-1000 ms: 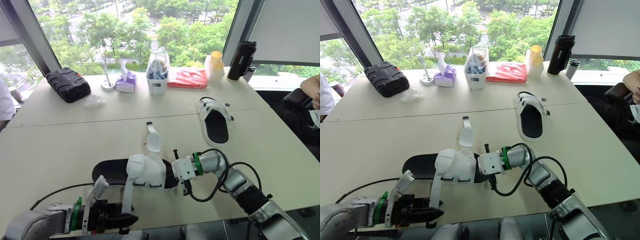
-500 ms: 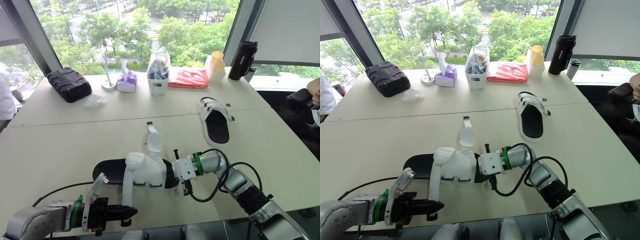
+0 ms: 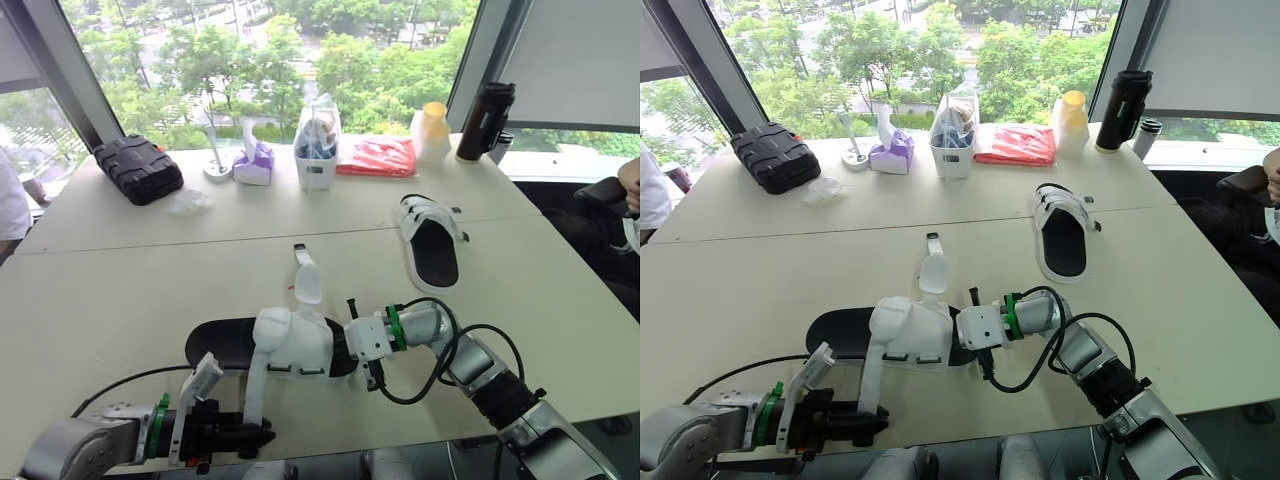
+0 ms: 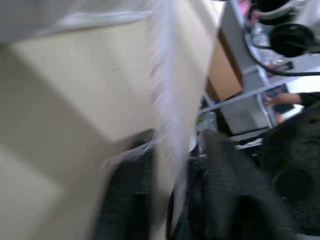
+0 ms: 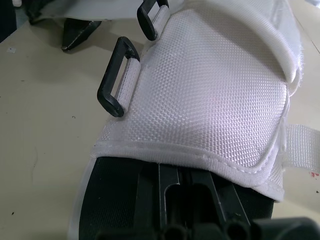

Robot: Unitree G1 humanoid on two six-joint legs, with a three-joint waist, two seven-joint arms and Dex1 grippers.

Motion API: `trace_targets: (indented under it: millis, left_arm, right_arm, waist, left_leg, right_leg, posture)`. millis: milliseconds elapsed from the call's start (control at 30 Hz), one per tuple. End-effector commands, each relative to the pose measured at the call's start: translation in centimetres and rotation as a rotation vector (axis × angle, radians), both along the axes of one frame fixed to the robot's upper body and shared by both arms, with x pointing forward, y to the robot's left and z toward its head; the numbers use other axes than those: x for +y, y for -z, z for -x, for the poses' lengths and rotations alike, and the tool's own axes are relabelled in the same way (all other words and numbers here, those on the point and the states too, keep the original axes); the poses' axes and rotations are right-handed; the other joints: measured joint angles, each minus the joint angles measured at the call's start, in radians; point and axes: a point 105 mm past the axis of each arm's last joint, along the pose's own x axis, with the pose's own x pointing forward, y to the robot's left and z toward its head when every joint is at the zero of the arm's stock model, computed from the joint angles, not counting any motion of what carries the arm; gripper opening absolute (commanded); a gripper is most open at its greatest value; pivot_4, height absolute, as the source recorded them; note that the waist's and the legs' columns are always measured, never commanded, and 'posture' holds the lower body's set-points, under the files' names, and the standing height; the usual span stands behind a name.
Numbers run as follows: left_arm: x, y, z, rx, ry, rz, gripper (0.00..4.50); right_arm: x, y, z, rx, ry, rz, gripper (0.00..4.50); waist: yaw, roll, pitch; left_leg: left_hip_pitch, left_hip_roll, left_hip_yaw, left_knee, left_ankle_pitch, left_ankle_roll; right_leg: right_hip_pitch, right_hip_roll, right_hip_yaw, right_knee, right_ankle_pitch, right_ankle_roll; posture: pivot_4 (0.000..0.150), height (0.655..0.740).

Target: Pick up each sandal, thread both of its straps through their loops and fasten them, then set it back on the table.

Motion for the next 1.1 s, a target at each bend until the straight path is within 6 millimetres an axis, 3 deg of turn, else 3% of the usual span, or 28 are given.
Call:
trace_targets:
  millis: [33, 633, 733, 900, 1100]
  left_arm:
    - [0.3, 0.4, -0.4, 0.001, -0.042, -0.007, 3.16]
    - [0.9, -0.2, -3.5, -0.043, -0.165, 0.021, 3.16]
    - [0.9, -0.2, -3.2, -0.037, -0.152, 0.023, 2.32]
    - [0.6, -1.3, -3.2, -0.047, -0.142, 0.067, 0.04]
    - [-0.1, -4.3, -2.3, 0.013, -0.037, 0.146, 0.04]
  right_arm:
    - [-1.2, 2.2, 0.0, 0.047, 0.029, 0.1, 0.0]
    - [-1.0, 2.3, 0.1, 0.041, 0.02, 0.104, 0.0]
    - [-1.0, 2.4, 0.1, 0.041, 0.02, 0.105, 0.0]
    - [-1.0, 2.4, 0.1, 0.039, 0.02, 0.107, 0.0]
    - [-1.1, 2.4, 0.0, 0.035, 0.021, 0.108, 0.0]
  waist:
    - [0.0, 0.002, -0.001]
    - [0.0, 0.003, -0.001]
    - [-0.001, 0.003, -0.001]
    - [-0.001, 0.002, 0.0]
    - [-0.002, 0.002, 0.001]
  left_leg:
    - [0.0, 0.0, 0.0, 0.0, 0.0, 0.0]
    - [0.01, 0.0, -0.003, 0.0, 0.0, 0.0]
    - [0.01, 0.0, -0.003, 0.0, 0.0, 0.0]
    - [0.01, 0.0, -0.003, -0.002, 0.0, 0.0]
    - [0.01, 0.0, -0.004, -0.002, 0.0, 0.0]
  right_leg:
    - [0.0, 0.0, 0.0, 0.0, 0.0, 0.0]
    - [0.011, 0.0, -0.001, -0.001, -0.001, 0.0]
    - [0.011, 0.0, -0.001, -0.001, -0.001, 0.001]
    - [0.01, 0.0, -0.001, -0.002, -0.002, 0.001]
    - [0.01, 0.0, -0.001, -0.002, -0.002, 0.002]
  posture:
    - [0.15, 0.74]
    - [0.15, 0.74]
    - [0.15, 0.74]
    - [0.15, 0.74]
    - [0.15, 0.74]
